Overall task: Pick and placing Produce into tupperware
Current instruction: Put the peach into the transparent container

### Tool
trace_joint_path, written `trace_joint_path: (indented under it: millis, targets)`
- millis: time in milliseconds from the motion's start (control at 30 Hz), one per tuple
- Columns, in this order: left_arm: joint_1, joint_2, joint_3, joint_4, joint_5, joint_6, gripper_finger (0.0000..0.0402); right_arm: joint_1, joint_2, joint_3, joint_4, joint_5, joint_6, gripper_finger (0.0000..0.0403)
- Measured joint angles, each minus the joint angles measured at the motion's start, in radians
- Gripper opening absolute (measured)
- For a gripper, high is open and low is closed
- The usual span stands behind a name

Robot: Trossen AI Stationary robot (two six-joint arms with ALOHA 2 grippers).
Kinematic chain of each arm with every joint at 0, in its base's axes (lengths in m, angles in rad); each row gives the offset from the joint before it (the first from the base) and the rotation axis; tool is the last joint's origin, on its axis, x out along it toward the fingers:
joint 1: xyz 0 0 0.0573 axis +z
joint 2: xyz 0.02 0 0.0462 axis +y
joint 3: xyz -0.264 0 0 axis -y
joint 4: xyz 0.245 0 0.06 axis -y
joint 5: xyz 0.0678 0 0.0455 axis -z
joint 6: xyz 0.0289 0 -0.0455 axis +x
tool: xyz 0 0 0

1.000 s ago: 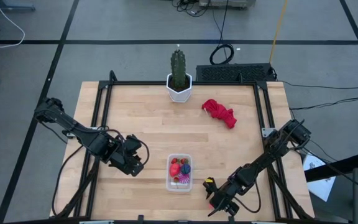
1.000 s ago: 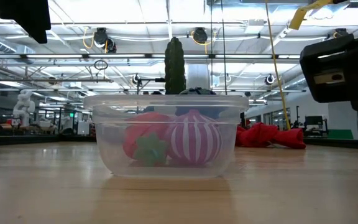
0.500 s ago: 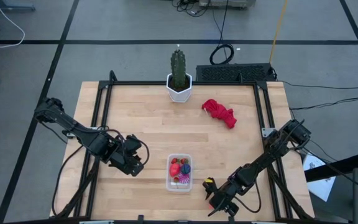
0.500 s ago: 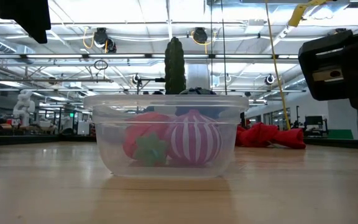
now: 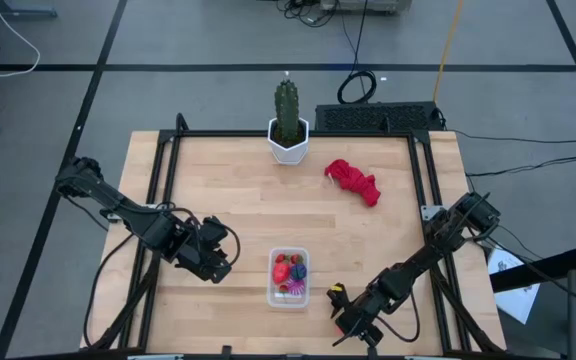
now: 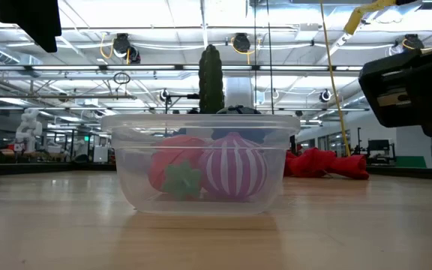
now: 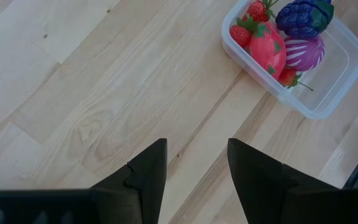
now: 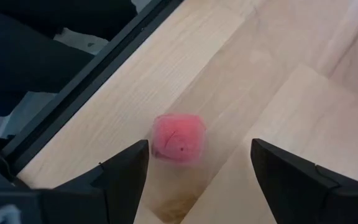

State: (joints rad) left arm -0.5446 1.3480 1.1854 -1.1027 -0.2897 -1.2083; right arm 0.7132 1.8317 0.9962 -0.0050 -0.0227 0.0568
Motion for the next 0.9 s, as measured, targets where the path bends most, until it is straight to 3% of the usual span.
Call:
trace_joint_path:
  millis: [900]
  targets:
    - [0.000, 0.000, 0.000, 0.000, 0.000, 0.007, 0.0175, 0.000, -0.001, -0.048, 0.064, 0.000, 0.056, 0.0207]
